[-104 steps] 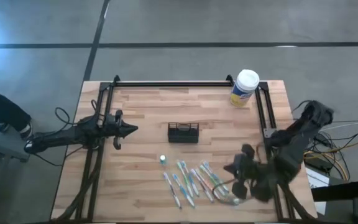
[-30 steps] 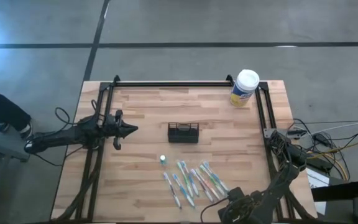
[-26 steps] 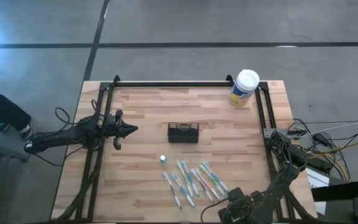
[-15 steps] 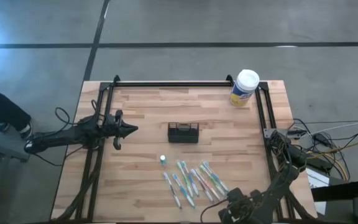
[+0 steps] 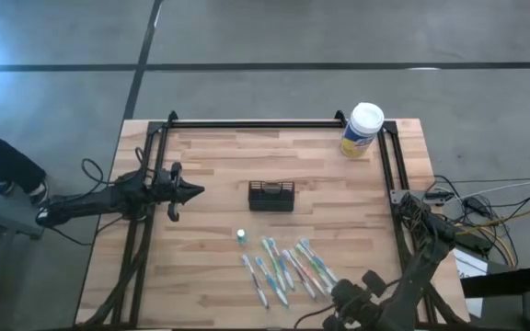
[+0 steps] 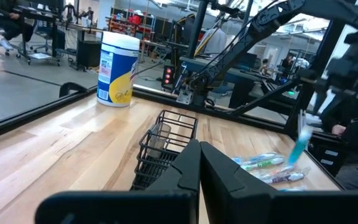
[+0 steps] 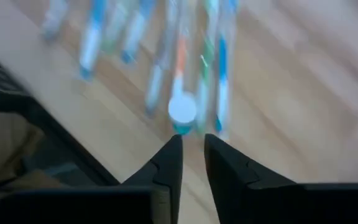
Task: Pick & Place toothbrushing station
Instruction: Put the bottom blue mouthwash bottle into the black wire organizer
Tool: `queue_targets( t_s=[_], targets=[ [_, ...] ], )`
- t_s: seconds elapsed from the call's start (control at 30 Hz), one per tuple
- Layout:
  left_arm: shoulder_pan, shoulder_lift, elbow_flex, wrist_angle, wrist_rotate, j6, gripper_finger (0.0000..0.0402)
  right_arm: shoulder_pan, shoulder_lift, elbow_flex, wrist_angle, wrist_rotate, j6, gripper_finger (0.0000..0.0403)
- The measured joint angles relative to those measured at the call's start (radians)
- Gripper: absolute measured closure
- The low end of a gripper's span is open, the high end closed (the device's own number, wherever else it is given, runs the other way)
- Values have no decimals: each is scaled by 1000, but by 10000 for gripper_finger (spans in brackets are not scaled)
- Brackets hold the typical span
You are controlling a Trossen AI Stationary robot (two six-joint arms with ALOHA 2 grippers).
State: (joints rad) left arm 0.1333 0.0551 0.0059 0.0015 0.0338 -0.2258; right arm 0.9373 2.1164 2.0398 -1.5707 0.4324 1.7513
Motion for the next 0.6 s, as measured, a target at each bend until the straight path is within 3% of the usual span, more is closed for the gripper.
queue_targets(
  t_s=[0.17, 0.33, 0.6],
  targets=[
    [0, 0, 0, 0, -2, 7, 394, -52, 0, 83, 0, 126, -210, 392],
    [0, 0, 0, -1, -2, 8, 394, -115, 0, 106, 0, 111, -265, 395],
    [0, 0, 0, -1, -3, 7, 394, -140, 0, 6, 11, 38, -294, 395]
  ],
)
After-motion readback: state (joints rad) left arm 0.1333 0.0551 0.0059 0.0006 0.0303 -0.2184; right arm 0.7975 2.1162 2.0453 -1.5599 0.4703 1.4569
